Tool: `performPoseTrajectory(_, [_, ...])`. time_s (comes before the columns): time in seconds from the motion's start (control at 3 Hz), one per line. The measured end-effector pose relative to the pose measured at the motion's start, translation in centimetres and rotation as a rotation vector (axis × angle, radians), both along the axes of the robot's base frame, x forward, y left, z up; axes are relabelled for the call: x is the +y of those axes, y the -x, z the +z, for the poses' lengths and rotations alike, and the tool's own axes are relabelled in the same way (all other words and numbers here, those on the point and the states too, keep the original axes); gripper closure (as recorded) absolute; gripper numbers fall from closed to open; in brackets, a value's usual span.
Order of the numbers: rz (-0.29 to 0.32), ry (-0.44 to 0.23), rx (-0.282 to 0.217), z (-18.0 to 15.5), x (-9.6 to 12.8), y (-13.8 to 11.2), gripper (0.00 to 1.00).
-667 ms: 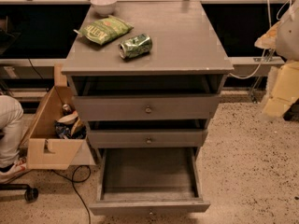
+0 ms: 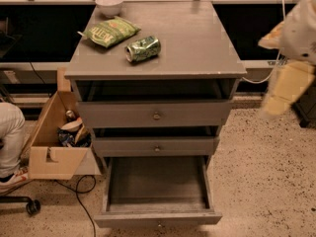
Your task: Place green can into bottom drawer
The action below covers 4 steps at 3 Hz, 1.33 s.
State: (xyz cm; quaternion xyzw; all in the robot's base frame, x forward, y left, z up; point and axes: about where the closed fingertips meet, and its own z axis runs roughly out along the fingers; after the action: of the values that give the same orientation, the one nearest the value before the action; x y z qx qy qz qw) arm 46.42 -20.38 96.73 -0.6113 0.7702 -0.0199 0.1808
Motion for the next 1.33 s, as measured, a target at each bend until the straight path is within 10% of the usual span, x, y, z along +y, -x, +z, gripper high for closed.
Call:
performPoseTrajectory(1.0, [0.088,-0.208,-0.054,-5.1,8.5,-17.4,0.00])
performPoseTrajectory(1.33, [0.088,-0.208,-0.054,-5.1,8.5,-17.4,0.00])
